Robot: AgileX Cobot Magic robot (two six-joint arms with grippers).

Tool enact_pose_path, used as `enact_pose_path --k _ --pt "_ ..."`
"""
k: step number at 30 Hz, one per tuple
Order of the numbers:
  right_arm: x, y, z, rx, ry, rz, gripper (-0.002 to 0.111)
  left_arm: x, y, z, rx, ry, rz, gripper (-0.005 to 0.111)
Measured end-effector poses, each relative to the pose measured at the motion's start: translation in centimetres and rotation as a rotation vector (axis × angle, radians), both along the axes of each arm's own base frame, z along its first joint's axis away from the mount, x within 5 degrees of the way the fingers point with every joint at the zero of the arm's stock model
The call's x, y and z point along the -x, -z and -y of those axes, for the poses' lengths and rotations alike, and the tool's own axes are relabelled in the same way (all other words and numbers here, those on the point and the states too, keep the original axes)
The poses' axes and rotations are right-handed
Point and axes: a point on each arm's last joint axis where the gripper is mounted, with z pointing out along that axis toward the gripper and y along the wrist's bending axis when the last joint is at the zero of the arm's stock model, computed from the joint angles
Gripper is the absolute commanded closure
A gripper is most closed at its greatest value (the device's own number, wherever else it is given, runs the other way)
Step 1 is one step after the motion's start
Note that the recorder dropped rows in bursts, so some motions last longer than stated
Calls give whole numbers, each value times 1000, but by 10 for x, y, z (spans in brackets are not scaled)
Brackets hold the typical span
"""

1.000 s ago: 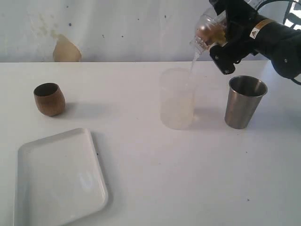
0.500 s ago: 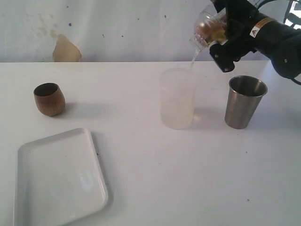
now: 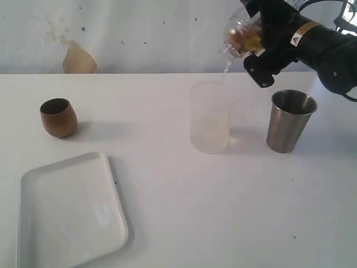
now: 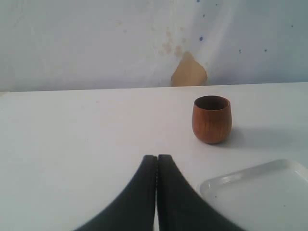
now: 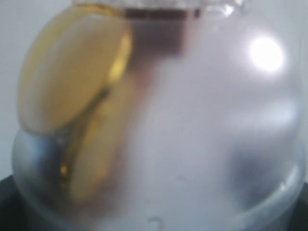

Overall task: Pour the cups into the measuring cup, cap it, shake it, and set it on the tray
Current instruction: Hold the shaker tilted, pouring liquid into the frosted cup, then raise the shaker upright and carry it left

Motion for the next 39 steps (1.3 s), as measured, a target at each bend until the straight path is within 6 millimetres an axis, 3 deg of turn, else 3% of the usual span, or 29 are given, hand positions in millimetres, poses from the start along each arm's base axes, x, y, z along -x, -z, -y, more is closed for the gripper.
enact_pose_path --k 39 --pt "2 2 -11 70 -55 -11 108 0 0 0 0 0 0 106"
